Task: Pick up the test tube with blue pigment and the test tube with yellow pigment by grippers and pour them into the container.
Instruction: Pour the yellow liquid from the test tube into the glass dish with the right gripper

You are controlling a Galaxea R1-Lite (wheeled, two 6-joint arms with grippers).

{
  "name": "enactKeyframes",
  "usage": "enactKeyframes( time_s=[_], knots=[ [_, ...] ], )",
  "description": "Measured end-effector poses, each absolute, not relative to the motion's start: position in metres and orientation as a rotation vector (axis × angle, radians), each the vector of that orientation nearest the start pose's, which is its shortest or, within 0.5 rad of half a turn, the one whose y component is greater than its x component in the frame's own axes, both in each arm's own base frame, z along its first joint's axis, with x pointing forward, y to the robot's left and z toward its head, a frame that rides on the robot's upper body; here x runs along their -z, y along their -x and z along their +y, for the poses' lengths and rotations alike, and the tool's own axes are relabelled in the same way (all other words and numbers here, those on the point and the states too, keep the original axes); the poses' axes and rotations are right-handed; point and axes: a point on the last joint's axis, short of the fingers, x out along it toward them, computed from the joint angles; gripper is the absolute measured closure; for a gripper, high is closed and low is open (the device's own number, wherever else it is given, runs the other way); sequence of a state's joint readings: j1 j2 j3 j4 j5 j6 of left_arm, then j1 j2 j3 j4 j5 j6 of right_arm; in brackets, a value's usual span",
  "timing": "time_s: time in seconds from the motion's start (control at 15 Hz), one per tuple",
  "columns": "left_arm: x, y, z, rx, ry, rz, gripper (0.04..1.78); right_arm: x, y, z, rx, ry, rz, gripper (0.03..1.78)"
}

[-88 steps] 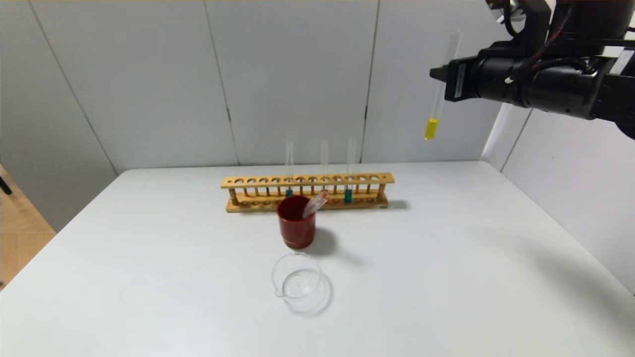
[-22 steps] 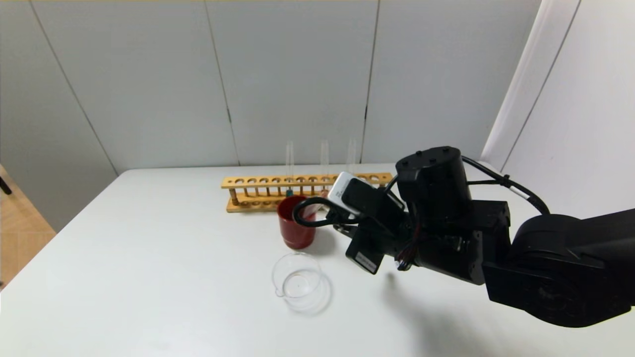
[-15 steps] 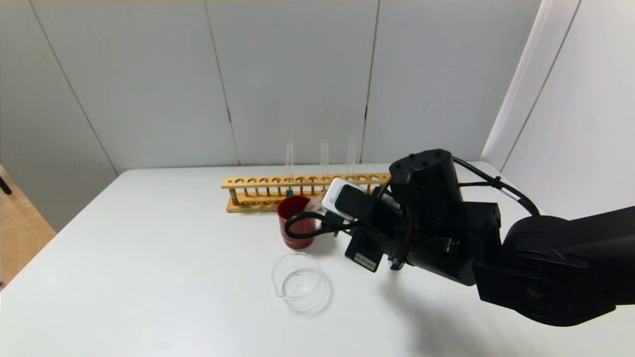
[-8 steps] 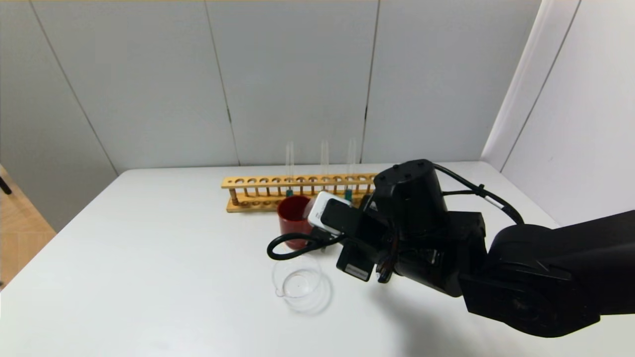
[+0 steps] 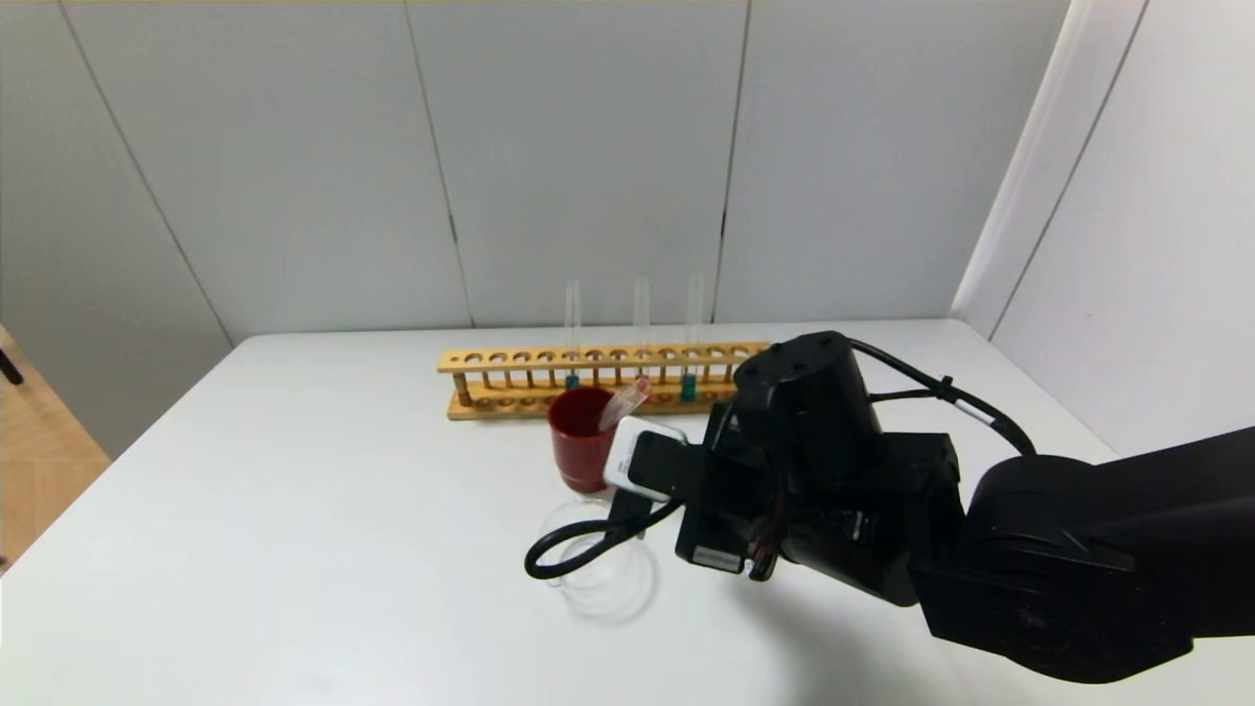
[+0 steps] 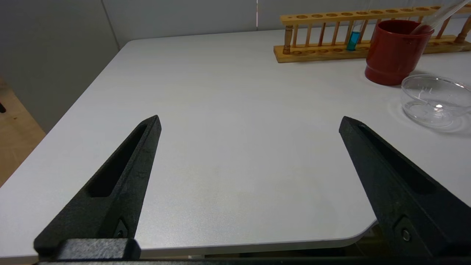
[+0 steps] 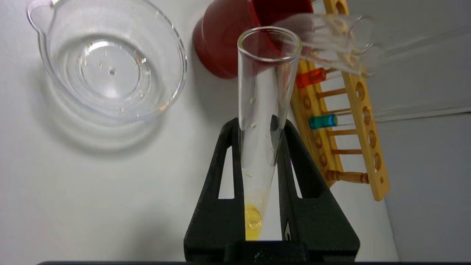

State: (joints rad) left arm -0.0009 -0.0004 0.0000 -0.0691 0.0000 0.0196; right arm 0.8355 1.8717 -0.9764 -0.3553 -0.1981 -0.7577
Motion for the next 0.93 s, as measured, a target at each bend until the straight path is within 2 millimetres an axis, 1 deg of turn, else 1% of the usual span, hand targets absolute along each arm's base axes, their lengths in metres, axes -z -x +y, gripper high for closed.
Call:
enactKeyframes(
  time_s=[0.53,0.93],
  knots=[
    [-0.083,0.023,0.000,0.000,-0.020,-0.069,0.11,-0.143,-0.235,0.248,-0.823,1.205,0.220,1.53],
    [-0.083,0.023,0.000,0.001,-0.020,-0.070,0.11,-0.147,-0.242,0.262,-0.813,1.243,0.198,1.53]
  ],
)
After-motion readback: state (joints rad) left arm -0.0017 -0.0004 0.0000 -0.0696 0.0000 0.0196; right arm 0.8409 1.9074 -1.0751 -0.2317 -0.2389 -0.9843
